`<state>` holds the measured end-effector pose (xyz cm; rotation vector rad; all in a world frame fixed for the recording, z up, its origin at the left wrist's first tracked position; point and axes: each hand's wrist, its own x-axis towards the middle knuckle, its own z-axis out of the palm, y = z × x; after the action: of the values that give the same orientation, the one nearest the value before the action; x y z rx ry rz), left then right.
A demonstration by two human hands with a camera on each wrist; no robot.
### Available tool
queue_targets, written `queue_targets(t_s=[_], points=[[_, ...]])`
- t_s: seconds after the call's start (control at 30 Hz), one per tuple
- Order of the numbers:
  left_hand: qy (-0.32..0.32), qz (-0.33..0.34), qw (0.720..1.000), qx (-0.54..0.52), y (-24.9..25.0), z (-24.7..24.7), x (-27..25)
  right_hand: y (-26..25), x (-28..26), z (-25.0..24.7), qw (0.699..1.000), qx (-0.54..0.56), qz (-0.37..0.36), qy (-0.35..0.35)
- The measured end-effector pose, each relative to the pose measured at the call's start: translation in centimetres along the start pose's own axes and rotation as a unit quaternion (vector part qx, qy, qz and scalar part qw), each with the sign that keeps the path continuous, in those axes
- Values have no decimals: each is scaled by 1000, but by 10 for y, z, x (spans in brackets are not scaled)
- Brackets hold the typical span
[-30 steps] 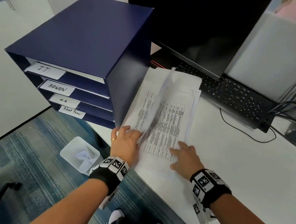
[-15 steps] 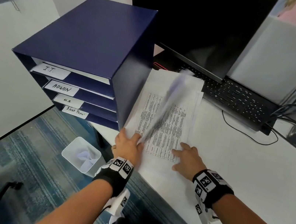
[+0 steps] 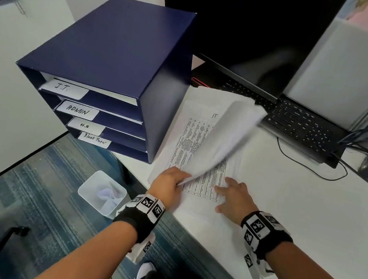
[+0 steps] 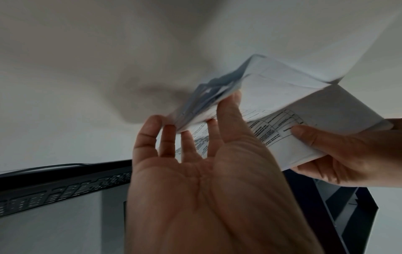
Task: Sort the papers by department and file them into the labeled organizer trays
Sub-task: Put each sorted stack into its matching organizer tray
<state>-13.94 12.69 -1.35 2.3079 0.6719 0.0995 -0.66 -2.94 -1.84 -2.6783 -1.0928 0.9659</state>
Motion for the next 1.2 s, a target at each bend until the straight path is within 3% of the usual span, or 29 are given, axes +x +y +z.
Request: queue_targets(t_s=[0.07, 0.2, 0.4, 0.57, 0.67, 0.73, 0.83, 0.9, 1.03, 1.2], points=[[-28, 30, 999, 21, 0, 4, 0, 0, 0, 1, 1000, -7, -3, 13], [-25, 42, 998, 35, 4, 9, 3, 0, 0, 0, 1000, -5, -1, 14], [0, -62, 996, 63, 19, -2, 15, 3, 0, 0, 1000, 13, -4, -1], [70, -133, 982, -114, 5, -21, 23, 8, -1, -5, 993, 114, 1, 19], [58, -144, 962, -224, -4, -32, 18, 12, -2, -15, 953, 266, 54, 135], [28, -159, 941, -298, -5, -39, 14, 14, 0, -24, 893, 402, 84, 182], [-25, -170, 923, -345, -5, -42, 9, 18, 7, -35, 778, 601, 82, 161], [-46, -185, 920, -344, -8, -39, 8, 20, 10, -41, 730, 667, 75, 128], [-39, -166, 931, -322, -7, -39, 13, 24, 11, -39, 752, 644, 78, 120], [116, -122, 930, -326, 10, -46, 36, 29, 5, -26, 761, 631, 87, 123]])
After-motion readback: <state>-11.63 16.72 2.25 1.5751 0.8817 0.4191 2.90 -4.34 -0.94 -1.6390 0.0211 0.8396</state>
